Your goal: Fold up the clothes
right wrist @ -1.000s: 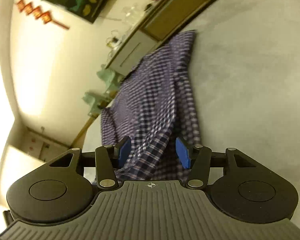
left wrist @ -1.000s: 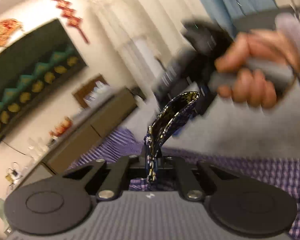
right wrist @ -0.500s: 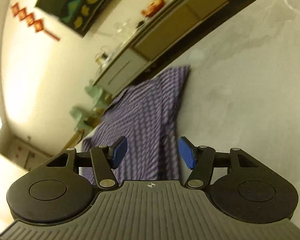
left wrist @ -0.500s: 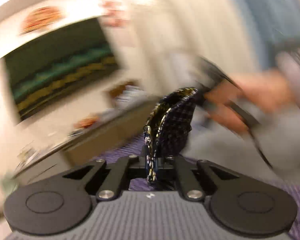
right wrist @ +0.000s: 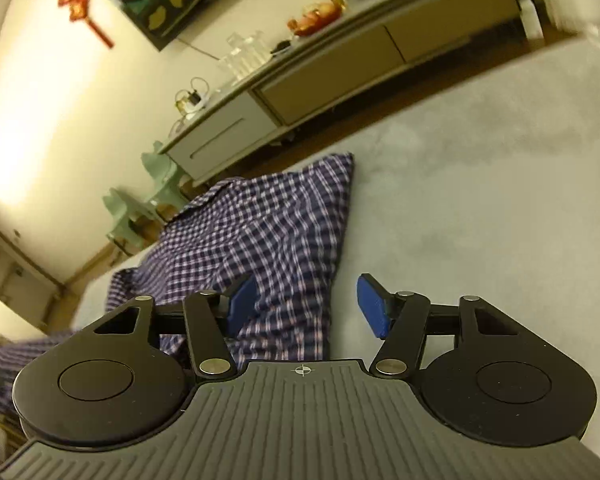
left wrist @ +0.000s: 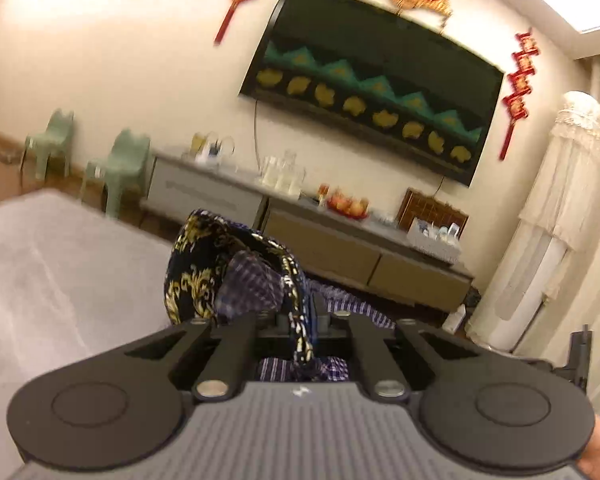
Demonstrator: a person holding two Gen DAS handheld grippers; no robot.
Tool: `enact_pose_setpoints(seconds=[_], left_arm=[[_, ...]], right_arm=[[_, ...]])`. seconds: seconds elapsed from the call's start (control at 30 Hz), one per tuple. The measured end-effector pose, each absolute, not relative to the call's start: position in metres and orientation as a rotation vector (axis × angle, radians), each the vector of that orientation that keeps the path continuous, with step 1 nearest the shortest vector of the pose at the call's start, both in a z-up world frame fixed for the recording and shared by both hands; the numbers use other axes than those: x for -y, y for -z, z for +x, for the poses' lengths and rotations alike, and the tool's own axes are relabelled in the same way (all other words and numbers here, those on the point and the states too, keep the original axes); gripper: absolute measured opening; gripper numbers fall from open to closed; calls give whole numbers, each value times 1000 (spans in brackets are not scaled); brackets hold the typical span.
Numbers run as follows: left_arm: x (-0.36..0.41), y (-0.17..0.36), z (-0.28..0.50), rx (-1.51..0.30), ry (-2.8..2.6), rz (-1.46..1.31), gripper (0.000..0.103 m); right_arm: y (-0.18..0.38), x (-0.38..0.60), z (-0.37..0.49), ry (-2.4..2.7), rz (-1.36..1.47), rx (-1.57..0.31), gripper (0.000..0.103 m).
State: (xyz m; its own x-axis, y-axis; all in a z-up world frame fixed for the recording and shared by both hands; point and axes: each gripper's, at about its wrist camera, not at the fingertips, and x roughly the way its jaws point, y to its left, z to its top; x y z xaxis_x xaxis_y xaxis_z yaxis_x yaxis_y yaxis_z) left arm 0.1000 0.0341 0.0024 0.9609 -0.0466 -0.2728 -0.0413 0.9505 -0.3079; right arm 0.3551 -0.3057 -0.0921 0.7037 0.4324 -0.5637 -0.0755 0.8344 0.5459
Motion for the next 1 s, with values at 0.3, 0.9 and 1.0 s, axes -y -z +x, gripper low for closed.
enact_pose_setpoints(seconds=[0.3,0.9,1.0], left_arm=[[-39,-21,110,-202,-175,-311,8],[98,9,60,-144,652,491,9],[104,18,51,-164,709,533,7]], right_arm=[[97,273,387,-299,349,-689,37],[110,274,406,-444,327,-761,23],[113,289,409,-469,432,-803,22]])
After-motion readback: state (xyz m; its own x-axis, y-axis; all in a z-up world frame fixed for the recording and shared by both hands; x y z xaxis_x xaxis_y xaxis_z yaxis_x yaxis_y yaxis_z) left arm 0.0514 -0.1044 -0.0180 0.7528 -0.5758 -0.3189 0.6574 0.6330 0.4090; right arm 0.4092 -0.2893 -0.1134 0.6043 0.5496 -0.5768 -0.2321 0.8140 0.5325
